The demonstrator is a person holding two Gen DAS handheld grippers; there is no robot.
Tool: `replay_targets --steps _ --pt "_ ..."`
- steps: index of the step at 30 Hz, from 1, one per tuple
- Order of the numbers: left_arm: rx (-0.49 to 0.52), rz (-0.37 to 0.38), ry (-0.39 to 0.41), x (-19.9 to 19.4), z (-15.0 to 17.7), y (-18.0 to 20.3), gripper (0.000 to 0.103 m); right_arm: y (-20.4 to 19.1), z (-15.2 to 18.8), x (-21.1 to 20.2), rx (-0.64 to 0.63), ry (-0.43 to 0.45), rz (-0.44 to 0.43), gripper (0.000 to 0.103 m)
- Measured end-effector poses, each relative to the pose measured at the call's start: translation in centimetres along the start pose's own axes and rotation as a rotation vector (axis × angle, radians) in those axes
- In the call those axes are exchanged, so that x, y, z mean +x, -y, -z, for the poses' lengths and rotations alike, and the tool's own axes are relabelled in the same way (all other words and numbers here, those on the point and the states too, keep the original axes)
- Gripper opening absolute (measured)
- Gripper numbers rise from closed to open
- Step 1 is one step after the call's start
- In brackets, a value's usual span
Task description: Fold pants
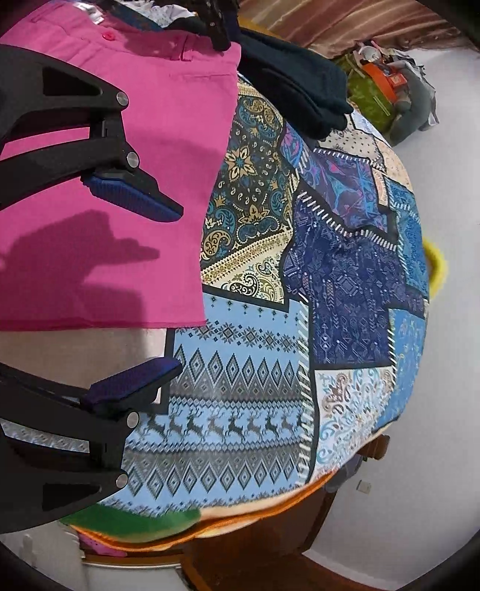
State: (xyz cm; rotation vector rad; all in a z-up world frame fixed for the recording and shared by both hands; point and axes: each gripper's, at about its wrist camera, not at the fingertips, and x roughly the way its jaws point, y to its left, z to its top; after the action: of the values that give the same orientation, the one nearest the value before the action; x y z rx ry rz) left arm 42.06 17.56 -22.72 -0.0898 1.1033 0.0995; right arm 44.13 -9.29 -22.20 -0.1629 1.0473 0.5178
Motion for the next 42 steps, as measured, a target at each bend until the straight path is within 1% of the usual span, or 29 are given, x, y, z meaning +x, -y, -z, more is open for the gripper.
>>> replay_targets --steps 1,4,6,7,8,11,13,14,15,17,18,19,22,26,27,30,33,36,39,42 --pt "0.003 0.010 0.005 -0.1 0.0 0.2 0.048 0.0 0.0 0.2 -0.001 -0.005 -0.001 0.072" --pt "0.018 0.049 0.008 -0.3 0.1 0.9 0.046 0.1 0.2 1.0 -0.008 -0.023 -0.013 0.067" --pt "0.028 0.034 -0.018 0.4 0.1 1.5 0.046 0.1 0.4 1.9 -0.006 -0.040 -0.017 0.065" --pt "0.031 0.012 -0.047 1.3 0.1 1.7 0.046 0.1 0.5 2.2 -0.006 -0.046 -0.018 0.064" --pt "0.025 0.004 -0.062 1.9 0.1 1.7 0.046 0.2 0.6 2.4 -0.003 -0.049 -0.021 0.064" --pt "-0.040 0.041 -0.078 2.7 0.0 0.8 0.042 0.5 0.6 3.0 0.018 -0.055 -0.039 0.064" --pt "-0.073 0.070 -0.081 3.0 -0.2 0.5 0.036 0.5 0.5 3.4 0.022 -0.063 -0.042 0.054" --pt "-0.083 0.083 -0.085 3.1 -0.2 0.4 0.034 0.4 0.5 3.7 0.019 -0.074 -0.039 0.042" --pt "-0.086 0.086 -0.085 3.2 -0.2 0.4 0.030 0.3 0.4 4.1 0.014 -0.086 -0.032 0.027" --pt "-0.078 0.078 -0.076 3.1 -0.1 0.7 0.024 0.0 0.5 4.6 0.004 -0.099 -0.027 0.009" --pt "-0.072 0.064 -0.065 2.8 -0.1 0.8 0.017 -0.2 0.5 4.8 -0.003 -0.100 -0.031 0.008" --pt "-0.068 0.054 -0.051 2.4 0.0 1.0 0.015 -0.5 0.6 4.8 -0.016 -0.097 -0.032 0.007" --pt "-0.049 0.027 -0.016 1.3 -0.1 1.1 0.014 -0.8 0.5 4.2 -0.029 -0.065 -0.025 0.005" --pt "-0.014 0.006 0.043 -1.1 -0.3 1.1 0.013 0.4 -0.2 1.6 0.042 0.024 -0.034 0.005" --pt "-0.010 0.014 0.058 -2.0 -0.4 1.1 0.013 0.7 -0.5 0.7 0.053 0.045 -0.041 0.005" --pt "-0.007 0.031 0.101 -4.3 -0.6 1.1 0.013 0.7 -1.3 -2.1 0.051 0.102 -0.027 0.005" --pt "0.017 0.028 0.143 -6.6 -1.0 1.6 0.013 0.0 -2.1 -5.6 0.039 0.174 -0.007 0.005" --pt "0.032 0.024 0.179 -8.9 -1.0 1.9 0.013 -0.6 -2.6 -9.0 0.045 0.242 -0.013 0.004" --pt "0.035 0.033 0.207 -11.2 -0.6 2.0 0.013 -1.4 -2.3 -12.1 0.035 0.288 -0.016 0.004" --pt "0.038 0.050 0.220 -13.1 0.5 2.0 0.013 -2.3 -1.0 -14.6 0.013 0.314 -0.013 0.004"
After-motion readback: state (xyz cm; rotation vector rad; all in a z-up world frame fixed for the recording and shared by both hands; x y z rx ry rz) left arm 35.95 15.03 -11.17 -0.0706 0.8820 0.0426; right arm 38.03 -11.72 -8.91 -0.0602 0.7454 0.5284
